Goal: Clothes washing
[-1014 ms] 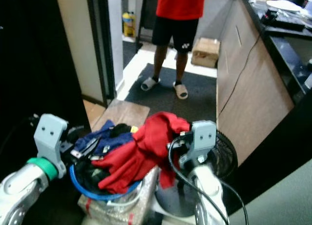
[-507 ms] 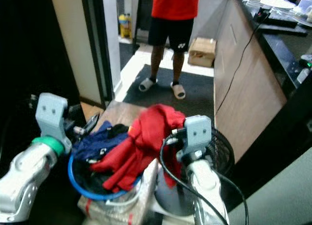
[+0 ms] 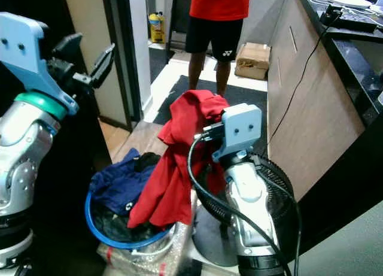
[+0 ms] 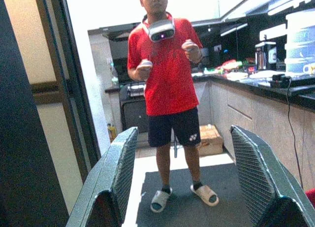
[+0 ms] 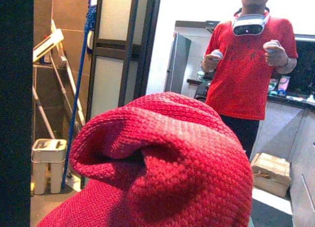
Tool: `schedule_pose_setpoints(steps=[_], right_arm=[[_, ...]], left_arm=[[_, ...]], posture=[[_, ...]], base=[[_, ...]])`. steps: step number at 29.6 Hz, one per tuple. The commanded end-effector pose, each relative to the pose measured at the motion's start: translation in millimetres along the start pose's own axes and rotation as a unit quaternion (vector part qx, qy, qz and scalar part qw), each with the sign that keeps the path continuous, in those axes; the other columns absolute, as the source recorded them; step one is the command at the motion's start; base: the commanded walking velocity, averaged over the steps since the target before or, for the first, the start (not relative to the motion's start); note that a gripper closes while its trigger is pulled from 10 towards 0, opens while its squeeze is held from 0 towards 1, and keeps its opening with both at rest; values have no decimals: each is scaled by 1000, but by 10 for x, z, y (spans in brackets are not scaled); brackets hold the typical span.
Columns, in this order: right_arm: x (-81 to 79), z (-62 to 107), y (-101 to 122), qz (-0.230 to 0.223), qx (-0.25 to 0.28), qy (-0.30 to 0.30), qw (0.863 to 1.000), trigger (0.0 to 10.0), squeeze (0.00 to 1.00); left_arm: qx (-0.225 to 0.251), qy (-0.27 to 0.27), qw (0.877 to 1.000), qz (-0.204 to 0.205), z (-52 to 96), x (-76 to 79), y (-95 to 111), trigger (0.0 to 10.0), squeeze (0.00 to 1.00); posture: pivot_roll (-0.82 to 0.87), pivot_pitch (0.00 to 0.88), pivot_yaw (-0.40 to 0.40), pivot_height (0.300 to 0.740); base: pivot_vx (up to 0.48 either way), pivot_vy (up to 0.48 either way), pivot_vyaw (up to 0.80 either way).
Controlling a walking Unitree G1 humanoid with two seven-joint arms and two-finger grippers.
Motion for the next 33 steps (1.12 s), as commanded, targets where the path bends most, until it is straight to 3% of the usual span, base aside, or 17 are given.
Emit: schedule_pose_setpoints(steps=[1,7,15,33], right_arm=[[-12,3,42,5,7,-3,1000,10000,0],[-75,36,-63,-18,-19,0,1000,10000,0],[-63,37,-144,-46,-40,-15,998,10000,0],[-79,49,-175,-56,-46,-27,997,10000,0]], left_arm=[[-25,-3,1000,-2,52,17,-111,10000,0],[-66,6,998,8,164,53,-312,10000,0],[-75,10,997,7,171,33,-348,10000,0],[-85,9,996,6,176,15,-387,10000,0]], posture=[[114,0,35,740],[122,0,23,740],[123,0,23,740],[123,0,41,740]], base=[[0,0,0],[0,0,-83],[0,0,-688],[0,0,-800]])
Point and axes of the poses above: a point about 5 cm out from each wrist's last joint towards the gripper, its own z axis pointing back from the gripper into the wrist, its own y axis along the axis of the wrist's last joint, x = y × z, the point moved 1 cm from there along -z, pointing out of the wrist towards the gripper, and after that the axes turned 6 degrees about z, right-handed, at the moved point
